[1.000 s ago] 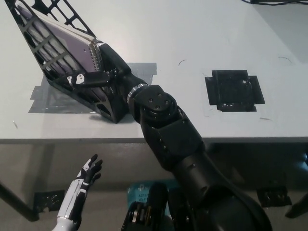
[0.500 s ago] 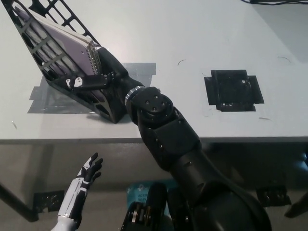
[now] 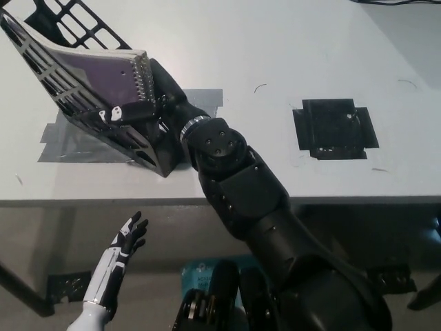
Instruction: A shelf with a book inside it is placed on the center of the desk infront of the robot. The robot uses its right hand to grab the book, take it out and hand it to a person.
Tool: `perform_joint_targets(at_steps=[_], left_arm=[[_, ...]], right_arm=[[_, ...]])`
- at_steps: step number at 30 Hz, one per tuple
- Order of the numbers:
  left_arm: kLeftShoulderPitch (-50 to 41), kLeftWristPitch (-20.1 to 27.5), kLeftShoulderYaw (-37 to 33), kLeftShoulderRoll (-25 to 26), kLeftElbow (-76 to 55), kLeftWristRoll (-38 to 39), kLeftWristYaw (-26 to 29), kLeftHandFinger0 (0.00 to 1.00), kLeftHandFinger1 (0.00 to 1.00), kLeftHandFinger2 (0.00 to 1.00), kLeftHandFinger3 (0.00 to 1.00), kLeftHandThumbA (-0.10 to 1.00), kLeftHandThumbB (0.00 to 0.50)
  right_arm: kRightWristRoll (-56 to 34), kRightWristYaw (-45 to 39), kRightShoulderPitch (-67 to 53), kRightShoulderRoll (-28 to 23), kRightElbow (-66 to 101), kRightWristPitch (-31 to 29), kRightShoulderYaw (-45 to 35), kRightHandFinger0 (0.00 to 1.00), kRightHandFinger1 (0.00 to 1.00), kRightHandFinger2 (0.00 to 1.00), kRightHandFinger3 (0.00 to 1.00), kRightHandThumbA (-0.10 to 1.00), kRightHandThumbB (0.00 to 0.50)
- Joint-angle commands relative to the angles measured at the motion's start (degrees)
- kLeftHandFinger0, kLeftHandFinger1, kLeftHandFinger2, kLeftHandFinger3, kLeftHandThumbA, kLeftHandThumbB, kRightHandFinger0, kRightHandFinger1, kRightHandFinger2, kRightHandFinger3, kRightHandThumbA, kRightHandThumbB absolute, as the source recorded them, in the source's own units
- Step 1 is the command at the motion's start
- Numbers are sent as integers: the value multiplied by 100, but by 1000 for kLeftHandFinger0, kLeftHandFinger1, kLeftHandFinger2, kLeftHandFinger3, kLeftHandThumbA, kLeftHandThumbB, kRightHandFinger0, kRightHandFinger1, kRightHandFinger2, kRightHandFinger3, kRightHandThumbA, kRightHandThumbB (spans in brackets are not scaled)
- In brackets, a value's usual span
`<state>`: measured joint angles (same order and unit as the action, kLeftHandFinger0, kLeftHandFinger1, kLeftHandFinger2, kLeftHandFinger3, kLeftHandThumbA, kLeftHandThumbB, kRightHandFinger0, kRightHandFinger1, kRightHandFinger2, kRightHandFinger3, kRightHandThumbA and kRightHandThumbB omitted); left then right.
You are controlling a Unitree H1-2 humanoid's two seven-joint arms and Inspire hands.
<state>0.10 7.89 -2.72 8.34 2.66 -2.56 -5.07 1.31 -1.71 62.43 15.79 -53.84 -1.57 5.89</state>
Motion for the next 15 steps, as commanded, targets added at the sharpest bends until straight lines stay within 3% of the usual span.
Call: perform_joint_targets(at_steps=[1,3,4,7,9,12,15], left_arm=[[77,74,-7,74,-70,74,-130,1000,1000,1000,1000,1000,244],[86,143,-4,67,-33,35,-122,1000,1000,1000,1000,1000,231],[96,140,2,61,-18,51,-129,1000,1000,1000,1000,1000,234],[98,131,0,54,-4,25,-114,1000,1000,1000,1000,1000,225],[96,129,4,47,-2,48,-119,1000,1000,1000,1000,1000,216],[89,118,-1,60,-23,80,-154,1000,1000,1000,1000,1000,199],[129,84,-10,81,-43,63,-171,1000,1000,1000,1000,1000,194]], right_arm=[[-96,-78,293,140,208,-201,-55,0,168,348,273,1000,39],[-142,-60,284,151,267,-139,-110,0,95,271,204,1000,43],[-167,-18,296,166,258,-200,-154,0,10,163,114,1000,37],[-496,76,270,290,465,-45,-486,0,0,1,0,1000,71],[-734,61,238,347,629,-47,-699,0,0,0,0,1000,97],[-1258,-30,159,490,1185,202,-1117,0,0,0,0,1000,62],[-1846,-53,169,597,1834,527,-1451,0,0,0,0,1000,63]])
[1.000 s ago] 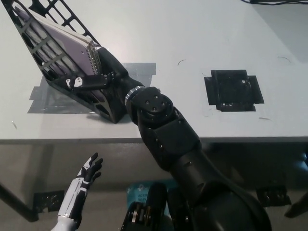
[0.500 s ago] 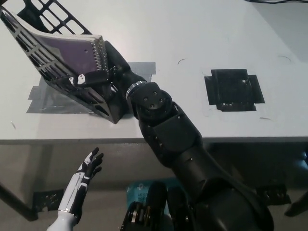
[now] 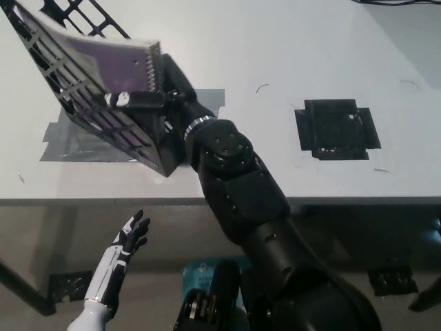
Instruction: A shelf with a book inside it is placed on the center of the desk infront of the robot. The robot uses its right hand to grab the book, take it out and hand it to a person.
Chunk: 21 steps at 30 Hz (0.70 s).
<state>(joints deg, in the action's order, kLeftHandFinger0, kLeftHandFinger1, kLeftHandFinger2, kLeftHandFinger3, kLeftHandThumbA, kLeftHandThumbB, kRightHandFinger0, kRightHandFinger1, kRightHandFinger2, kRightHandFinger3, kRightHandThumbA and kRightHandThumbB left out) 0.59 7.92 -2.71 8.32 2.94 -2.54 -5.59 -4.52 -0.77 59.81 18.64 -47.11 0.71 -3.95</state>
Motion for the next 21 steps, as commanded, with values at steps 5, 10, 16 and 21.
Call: perform_joint_targets(at_steps=[5,10,16,21], left_arm=[[84,273,-15,143,43,82,-170,1000,1000,1000,1000,1000,187],[57,168,-21,114,-12,26,-126,1000,1000,1000,1000,991,175],[67,138,-12,107,8,56,-132,1000,1000,1000,1000,1000,175],[23,87,2,95,17,232,-220,1000,1000,1000,1000,976,212]], right_arm=[[-2384,194,466,313,2309,929,-556,0,0,0,0,1000,65],[-2793,519,490,313,3048,1151,-564,0,0,0,0,1000,71],[-3351,720,548,313,3469,1182,-726,0,0,0,0,1000,45],[-4181,1132,531,313,3831,1367,-1308,0,0,0,0,1000,42]])
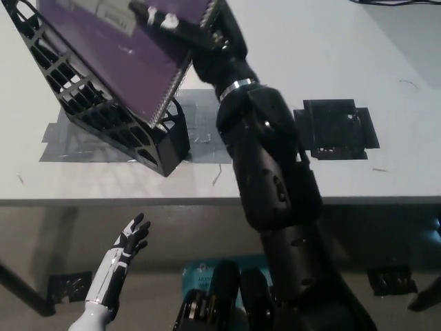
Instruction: A shelf with a book inside it is placed on the center of the desk infront of the robot. The robot uses its right hand to grab the book, take it out and hand it to a person.
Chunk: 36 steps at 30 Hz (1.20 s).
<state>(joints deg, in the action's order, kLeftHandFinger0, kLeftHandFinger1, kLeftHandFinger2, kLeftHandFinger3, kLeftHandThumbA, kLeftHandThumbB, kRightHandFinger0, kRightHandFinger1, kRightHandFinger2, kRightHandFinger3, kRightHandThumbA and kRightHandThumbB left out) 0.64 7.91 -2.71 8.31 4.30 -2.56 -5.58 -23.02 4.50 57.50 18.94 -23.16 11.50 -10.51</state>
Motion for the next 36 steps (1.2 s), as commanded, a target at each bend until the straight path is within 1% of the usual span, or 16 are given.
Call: perform_joint_targets(at_steps=[1,3,5,8,14,15,16,17,19,21,22,24,27,31,33,36], left_arm=[[14,81,0,97,-119,247,-232,1000,1000,1000,1000,976,212],[2,100,-4,102,-107,228,-227,1000,1000,1000,1000,980,201],[-9,87,-15,129,-131,139,-200,1000,1000,1000,1000,1000,200],[7,161,-5,102,-115,96,-142,1000,1000,1000,1000,1000,219],[14,109,2,102,-149,15,-89,1000,1000,1000,1000,1000,222],[-1,100,8,96,-155,21,-83,1000,1000,1000,1000,1000,221],[-15,86,4,104,-164,-11,-74,1000,1000,1000,1000,1000,222],[-22,98,-4,112,-165,-48,-64,1000,1000,1000,1000,1000,222],[-24,129,-2,112,-151,-36,-67,1000,1000,1000,1000,1000,224],[-17,173,3,109,-131,-21,-69,1000,1000,1000,1000,1000,213],[-18,151,8,108,-138,-3,-74,1000,1000,1000,1000,1000,208],[-13,106,12,112,-151,1,-78,1000,1000,1000,1000,1000,208],[-4,122,6,120,-137,-11,-81,1000,1000,1000,1000,1000,189],[10,113,14,105,-120,69,-112,1000,1000,1000,1000,999,203],[16,156,7,109,-107,39,-101,1000,1000,1000,1000,1000,196],[8,130,13,99,-130,47,-90,1000,1000,1000,1000,992,193]], right_arm=[[-2397,653,757,283,1459,311,-705,0,0,0,0,1000,42],[-2653,898,758,283,1545,376,-1129,0,0,0,0,1000,19],[-2761,921,747,259,1599,491,-1387,0,0,0,0,1000,23],[-2956,1126,728,121,1700,606,-1709,0,0,0,0,1000,8],[-3223,1104,502,-177,1732,860,-2114,0,0,0,0,1000,26],[-3260,1086,431,-197,1727,883,-2170,0,0,0,33,1000,23],[-3275,1096,328,-224,1713,895,-2240,0,0,0,181,1000,29],[-3262,1106,276,-239,1701,908,-2278,0,0,0,183,1000,29],[-3290,1152,219,-255,1643,918,-2363,0,0,0,47,1000,17],[-3289,1275,89,-324,1474,957,-2522,0,0,0,0,1000,4],[-3315,1287,61,-340,1422,960,-2567,0,0,0,0,1000,11],[-3453,1337,14,-366,1234,943,-2738,0,0,0,0,1000,0],[-3519,1354,-70,-376,888,855,-2925,0,0,0,2,1000,0],[-3536,1185,-200,-384,318,723,-3100,0,0,0,33,1000,0],[-3413,1129,-253,-423,25,620,-3099,0,0,0,17,1000,0],[-3335,1113,-289,-472,-437,446,-3123,0,0,0,31,1000,2]])
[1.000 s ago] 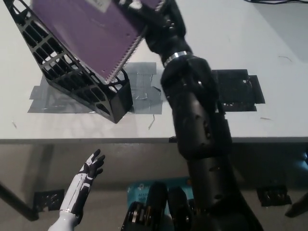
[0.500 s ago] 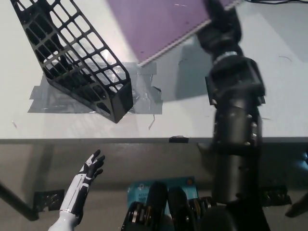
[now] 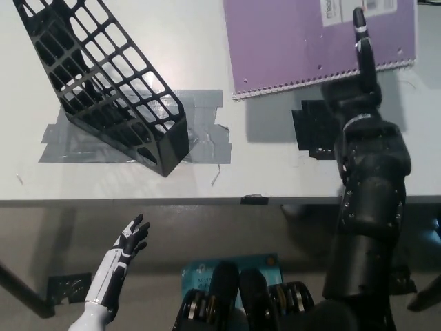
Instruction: A shelf with a book inside it is placed on the center of the desk infront of the robot. The robot uses its right hand to grab the book, take it out and hand it to a person.
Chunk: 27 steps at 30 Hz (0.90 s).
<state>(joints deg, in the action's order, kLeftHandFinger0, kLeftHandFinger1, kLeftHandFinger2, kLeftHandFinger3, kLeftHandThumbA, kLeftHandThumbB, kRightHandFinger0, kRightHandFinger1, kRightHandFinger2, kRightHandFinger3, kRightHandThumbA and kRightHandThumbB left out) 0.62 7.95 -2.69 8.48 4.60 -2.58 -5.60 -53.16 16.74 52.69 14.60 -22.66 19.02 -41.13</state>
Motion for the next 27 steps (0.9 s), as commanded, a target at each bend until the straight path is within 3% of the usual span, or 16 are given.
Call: perform_joint_targets(at_steps=[1,6,9,11,13,14,15,16,17,18,20,24,27], left_arm=[[10,104,11,86,-165,67,-101,1000,1000,1000,1000,985,195],[61,57,-7,109,-172,-13,-88,1000,1000,1000,1000,999,212],[70,93,-18,135,-176,-101,-60,1000,1000,1000,1000,997,193],[84,70,-4,117,-174,-35,-72,1000,1000,1000,1000,984,204],[80,43,-8,105,-174,-24,-69,1000,1000,1000,1000,982,207],[81,45,-7,107,-173,-21,-70,1000,1000,1000,1000,981,207],[86,54,-8,109,-165,-23,-71,1000,1000,1000,1000,982,205],[86,45,-6,106,-165,-9,-76,1000,1000,1000,1000,975,208],[109,25,4,103,-161,19,-81,1000,1000,1000,1000,971,209],[109,25,4,103,-161,19,-81,1000,1000,1000,1000,971,209],[114,7,-22,114,-174,-64,-64,1000,1000,1000,1000,987,208],[119,96,-35,117,-118,-96,-55,1000,1000,1000,1000,999,211],[121,91,-36,121,-126,-91,-65,1000,1000,1000,1000,1000,213]], right_arm=[[-222,-102,189,-96,-822,-432,-55,0,0,0,29,1000,11],[-143,-307,220,-293,-1724,-807,-105,0,0,0,35,1000,5],[-59,-374,209,-379,-2052,-953,-60,0,0,25,199,1000,4],[-14,-379,189,-394,-2102,-1035,-27,0,0,21,208,1000,12],[93,-440,146,-403,-2107,-1139,59,0,0,19,212,1000,53],[168,-486,122,-394,-2092,-1216,120,0,2,103,306,1000,105],[250,-781,30,-377,-2011,-1280,257,340,406,573,744,1000,275],[274,-1127,-82,-366,-1877,-1250,390,713,826,1000,1000,1000,246],[300,-1682,-239,-384,-1657,-1138,644,1000,1000,1000,1000,1000,326],[300,-1682,-239,-384,-1657,-1138,644,1000,1000,1000,1000,1000,326],[447,-2036,-461,-425,-1209,-1058,1054,1000,1000,1000,1000,1000,383],[701,-2334,-806,-510,-511,-1097,1608,1000,1000,1000,1000,1000,438],[751,-2449,-1004,-559,-85,-1081,1876,1000,1000,1000,1000,993,453]])
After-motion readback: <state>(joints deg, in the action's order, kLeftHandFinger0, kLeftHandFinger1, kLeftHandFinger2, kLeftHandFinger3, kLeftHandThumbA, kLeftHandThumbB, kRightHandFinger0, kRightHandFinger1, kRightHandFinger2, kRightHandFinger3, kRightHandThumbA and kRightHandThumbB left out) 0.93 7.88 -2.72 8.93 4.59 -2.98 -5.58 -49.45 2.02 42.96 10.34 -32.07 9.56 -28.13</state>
